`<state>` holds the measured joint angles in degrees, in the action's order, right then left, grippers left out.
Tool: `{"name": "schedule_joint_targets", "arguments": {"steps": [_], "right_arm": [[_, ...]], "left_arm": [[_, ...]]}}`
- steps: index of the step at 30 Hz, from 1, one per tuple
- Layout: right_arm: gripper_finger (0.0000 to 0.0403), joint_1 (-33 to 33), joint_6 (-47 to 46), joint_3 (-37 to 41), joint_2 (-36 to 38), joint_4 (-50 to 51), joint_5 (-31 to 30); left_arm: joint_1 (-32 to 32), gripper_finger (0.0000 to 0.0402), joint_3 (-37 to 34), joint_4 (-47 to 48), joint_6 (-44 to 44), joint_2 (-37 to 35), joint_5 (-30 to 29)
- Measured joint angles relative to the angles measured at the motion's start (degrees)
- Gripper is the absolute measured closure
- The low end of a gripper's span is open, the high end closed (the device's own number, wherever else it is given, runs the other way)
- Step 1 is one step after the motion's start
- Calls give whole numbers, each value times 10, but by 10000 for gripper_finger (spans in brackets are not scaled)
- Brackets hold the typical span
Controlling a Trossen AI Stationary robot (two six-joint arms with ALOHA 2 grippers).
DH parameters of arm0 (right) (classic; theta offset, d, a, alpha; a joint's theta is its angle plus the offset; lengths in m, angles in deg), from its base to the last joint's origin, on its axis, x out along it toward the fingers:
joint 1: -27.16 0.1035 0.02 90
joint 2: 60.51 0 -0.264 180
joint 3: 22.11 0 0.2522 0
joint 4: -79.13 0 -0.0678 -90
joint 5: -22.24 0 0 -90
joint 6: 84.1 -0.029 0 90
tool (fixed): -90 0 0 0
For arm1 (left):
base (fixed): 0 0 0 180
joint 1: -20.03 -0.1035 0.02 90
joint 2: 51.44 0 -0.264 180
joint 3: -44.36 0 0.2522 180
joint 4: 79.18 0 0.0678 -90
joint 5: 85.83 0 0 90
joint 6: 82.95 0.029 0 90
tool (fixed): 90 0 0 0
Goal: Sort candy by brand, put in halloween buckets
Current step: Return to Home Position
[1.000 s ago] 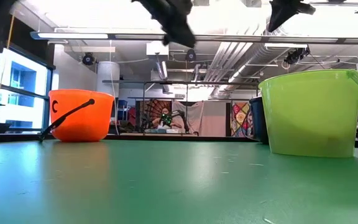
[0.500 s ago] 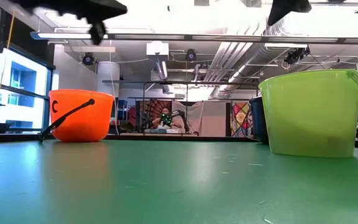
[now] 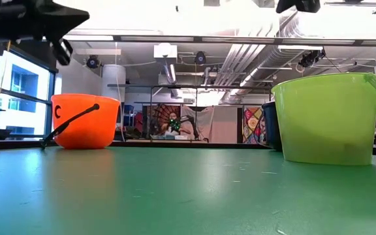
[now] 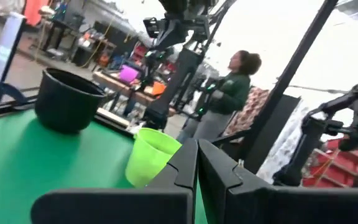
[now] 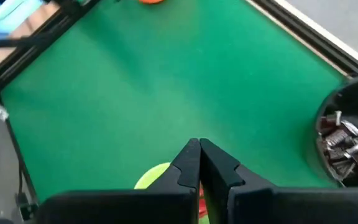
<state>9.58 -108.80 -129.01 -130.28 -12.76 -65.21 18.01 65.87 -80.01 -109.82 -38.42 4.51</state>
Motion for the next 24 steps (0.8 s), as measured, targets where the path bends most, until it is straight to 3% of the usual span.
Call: {"name": "schedule_joint_targets", "arguments": {"steps": [8,12,18,21,24], "right_arm": [[403,72,-10,8,3,-9,23],[403,123,-54,80,44,-61,27],[403,180,-207,256,193,-163,47],[403,210,-260,334,286,-223,1],[403,235,-249,421,377,-332,-79]], "left_arm": [[6,401,-71,-36,-24,-78,1],[6,401,-71,-22,-10,-89,6],[6,401,-71,23,-44,-88,10],[6,401,-71,38,-44,-87,10],[6,401,-71,46,-44,-87,10]]}}
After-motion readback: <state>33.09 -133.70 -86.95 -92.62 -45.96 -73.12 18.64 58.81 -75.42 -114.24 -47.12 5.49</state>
